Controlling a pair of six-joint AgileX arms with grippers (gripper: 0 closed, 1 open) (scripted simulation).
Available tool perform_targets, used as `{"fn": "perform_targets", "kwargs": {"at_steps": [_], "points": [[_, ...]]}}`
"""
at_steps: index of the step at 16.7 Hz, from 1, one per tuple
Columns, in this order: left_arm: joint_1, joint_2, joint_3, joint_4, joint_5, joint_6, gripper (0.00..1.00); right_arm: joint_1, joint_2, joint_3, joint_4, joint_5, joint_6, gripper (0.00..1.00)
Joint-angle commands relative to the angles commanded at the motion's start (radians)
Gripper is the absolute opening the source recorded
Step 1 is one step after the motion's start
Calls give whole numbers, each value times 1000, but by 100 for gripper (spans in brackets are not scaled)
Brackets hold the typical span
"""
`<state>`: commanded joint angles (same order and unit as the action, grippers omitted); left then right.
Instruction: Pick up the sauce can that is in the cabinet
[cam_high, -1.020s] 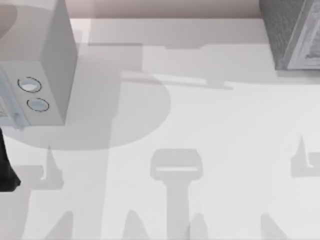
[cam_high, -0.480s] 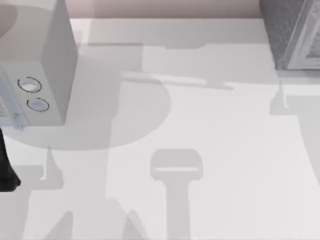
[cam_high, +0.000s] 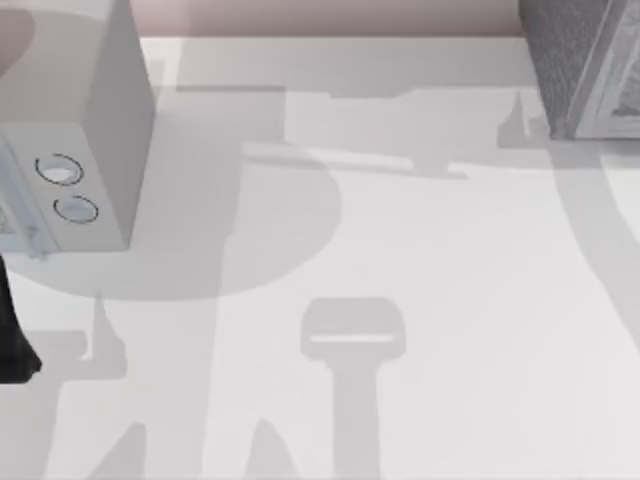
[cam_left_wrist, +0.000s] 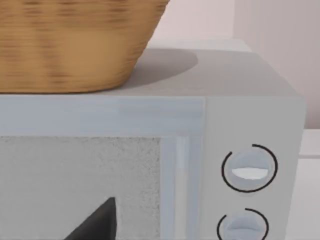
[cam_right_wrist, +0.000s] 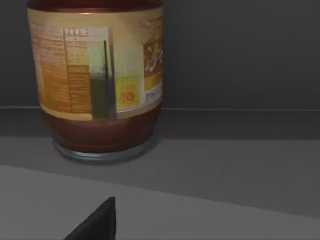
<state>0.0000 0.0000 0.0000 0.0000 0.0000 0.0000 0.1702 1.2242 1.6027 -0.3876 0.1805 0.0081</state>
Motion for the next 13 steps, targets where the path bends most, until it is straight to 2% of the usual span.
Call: {"fn": "perform_targets", "kwargs": {"at_steps": [4,10,13], "points": [[0,0,0,0,0,0,100,13,97,131,-28,15,7,100],[0,0,0,0,0,0,100,12,103,139,-27,17,7,100],[0,0,0,0,0,0,100,44,175,208,-14,58,8,100]]}}
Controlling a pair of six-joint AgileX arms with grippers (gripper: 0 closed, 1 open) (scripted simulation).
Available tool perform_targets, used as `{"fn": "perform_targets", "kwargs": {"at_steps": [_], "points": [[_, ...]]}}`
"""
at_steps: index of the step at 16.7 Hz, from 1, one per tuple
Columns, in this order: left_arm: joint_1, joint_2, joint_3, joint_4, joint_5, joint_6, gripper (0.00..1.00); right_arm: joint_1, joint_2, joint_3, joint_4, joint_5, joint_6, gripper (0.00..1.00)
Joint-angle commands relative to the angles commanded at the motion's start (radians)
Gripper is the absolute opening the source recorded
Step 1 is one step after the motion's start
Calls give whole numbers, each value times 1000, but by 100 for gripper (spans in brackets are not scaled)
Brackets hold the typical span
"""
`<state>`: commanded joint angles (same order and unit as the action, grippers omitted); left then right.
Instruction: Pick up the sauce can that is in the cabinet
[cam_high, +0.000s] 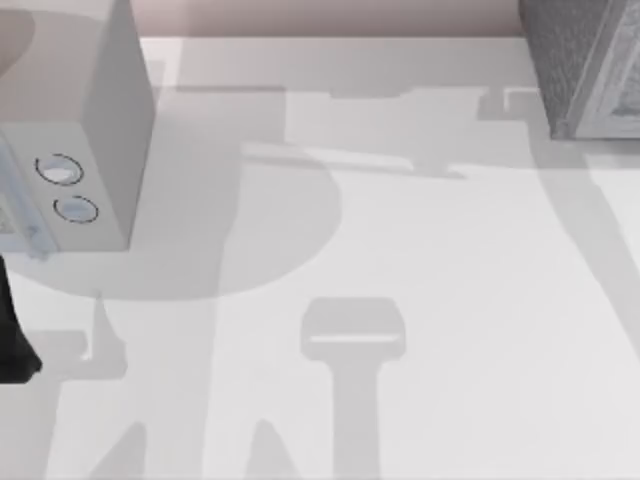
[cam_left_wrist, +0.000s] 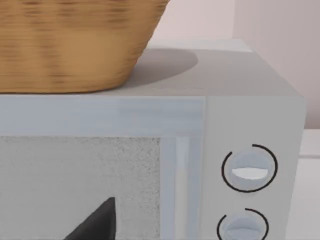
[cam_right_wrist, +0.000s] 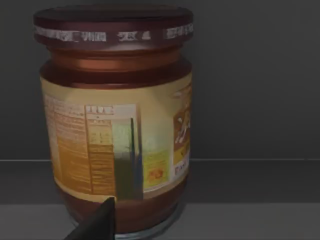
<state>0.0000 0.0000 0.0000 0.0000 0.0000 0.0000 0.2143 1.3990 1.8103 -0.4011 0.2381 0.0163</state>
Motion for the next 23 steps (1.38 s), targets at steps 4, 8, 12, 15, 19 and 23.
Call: {"fn": "perform_targets", "kwargs": {"at_steps": [4,8,12,15,19,23], "points": [[0,0,0,0,0,0,100,75,172,132,28,79,-2,100],[0,0,0,0,0,0,100,114,245,194,45,118,-3,100],[0,0,0,0,0,0,100,109,244,190,43,114,-2,100],[0,0,0,0,0,0,100,101,296,258,31,105,-3,100],[0,0,0,0,0,0,100,79,415,411,-1,85,-3,100],[0,0,0,0,0,0,100,59,500,519,-24,67,-3,100]]}}
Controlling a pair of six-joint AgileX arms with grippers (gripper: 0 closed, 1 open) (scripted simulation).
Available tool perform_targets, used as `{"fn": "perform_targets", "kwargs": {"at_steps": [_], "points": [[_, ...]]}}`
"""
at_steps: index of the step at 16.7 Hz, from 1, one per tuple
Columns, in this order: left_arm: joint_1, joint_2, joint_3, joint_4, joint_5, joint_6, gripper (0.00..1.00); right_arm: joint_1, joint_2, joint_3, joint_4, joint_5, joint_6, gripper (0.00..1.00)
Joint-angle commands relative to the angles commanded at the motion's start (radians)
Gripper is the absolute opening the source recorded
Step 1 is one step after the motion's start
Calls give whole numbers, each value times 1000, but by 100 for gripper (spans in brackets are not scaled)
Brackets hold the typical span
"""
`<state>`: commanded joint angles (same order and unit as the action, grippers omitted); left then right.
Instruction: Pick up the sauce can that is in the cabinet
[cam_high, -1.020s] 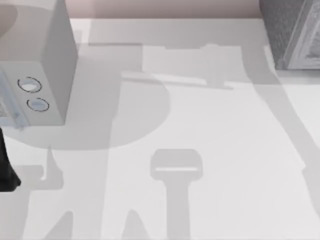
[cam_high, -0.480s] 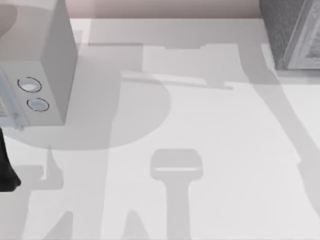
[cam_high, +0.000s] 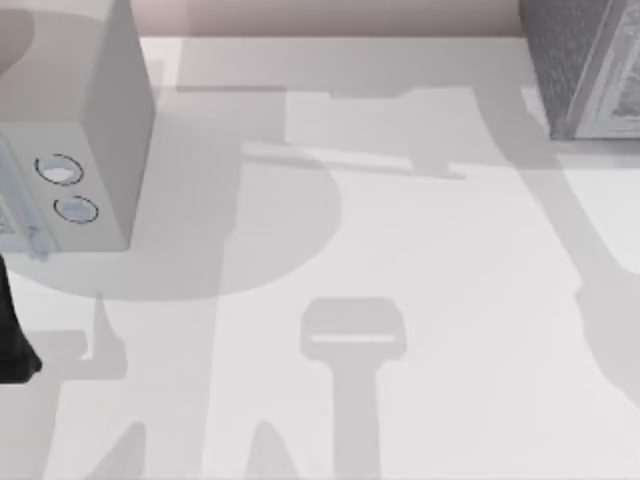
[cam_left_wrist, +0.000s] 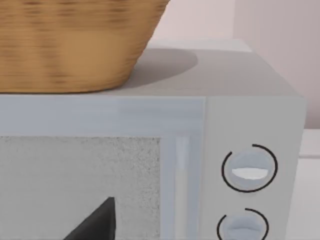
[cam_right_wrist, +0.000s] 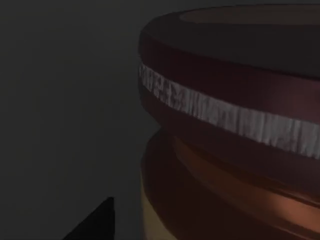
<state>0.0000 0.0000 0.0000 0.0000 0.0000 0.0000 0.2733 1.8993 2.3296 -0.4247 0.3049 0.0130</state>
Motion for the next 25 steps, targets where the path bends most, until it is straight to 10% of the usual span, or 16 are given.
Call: {"fn": "perform_targets", "kwargs": {"at_steps": [4,17,25], "points": [[0,0,0,0,0,0,100,-1,6,7,-2,-1,0,100],[0,0,0,0,0,0,100,-1,6,7,-2,-1,0,2],[0,0,0,0,0,0,100,-1,6,7,-2,-1,0,0]]}}
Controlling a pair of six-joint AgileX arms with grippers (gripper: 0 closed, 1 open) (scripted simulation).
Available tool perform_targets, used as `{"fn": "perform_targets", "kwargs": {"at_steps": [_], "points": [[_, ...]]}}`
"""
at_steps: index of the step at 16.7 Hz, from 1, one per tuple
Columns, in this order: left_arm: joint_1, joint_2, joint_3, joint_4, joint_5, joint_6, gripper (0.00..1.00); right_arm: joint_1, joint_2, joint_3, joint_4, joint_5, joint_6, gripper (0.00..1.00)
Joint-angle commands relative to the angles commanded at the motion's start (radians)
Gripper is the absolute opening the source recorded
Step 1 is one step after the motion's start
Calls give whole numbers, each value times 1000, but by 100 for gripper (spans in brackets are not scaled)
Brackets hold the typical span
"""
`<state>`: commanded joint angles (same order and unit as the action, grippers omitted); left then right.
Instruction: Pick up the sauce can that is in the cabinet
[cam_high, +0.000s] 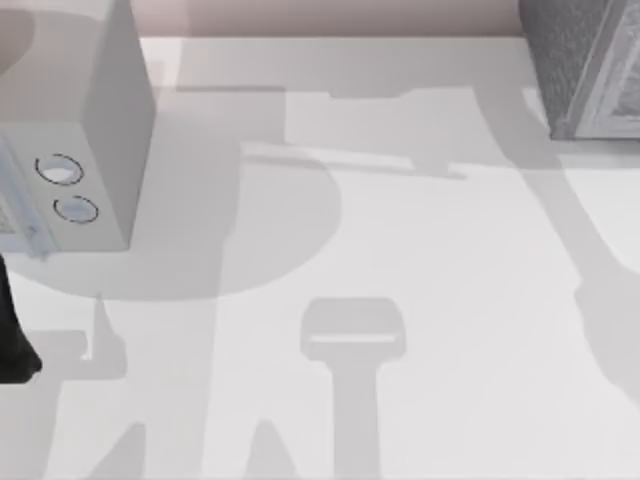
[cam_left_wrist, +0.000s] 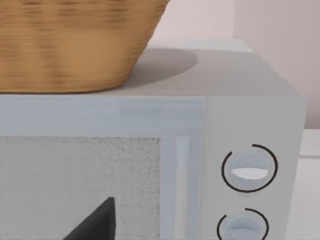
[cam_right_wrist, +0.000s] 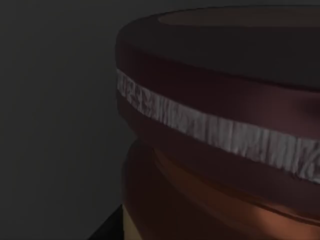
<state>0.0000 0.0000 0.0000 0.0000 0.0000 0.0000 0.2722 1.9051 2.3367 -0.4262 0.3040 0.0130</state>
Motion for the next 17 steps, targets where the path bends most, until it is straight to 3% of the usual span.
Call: {"fn": "perform_targets", "kwargs": {"at_steps": [4,13,17], "points": [[0,0,0,0,0,0,100,23,-37,-13,-20,18,2,0],[0,0,0,0,0,0,100,217,-392,-155,-243,208,2,0],[0,0,0,0,0,0,100,247,-444,-173,-274,238,2,0]]}}
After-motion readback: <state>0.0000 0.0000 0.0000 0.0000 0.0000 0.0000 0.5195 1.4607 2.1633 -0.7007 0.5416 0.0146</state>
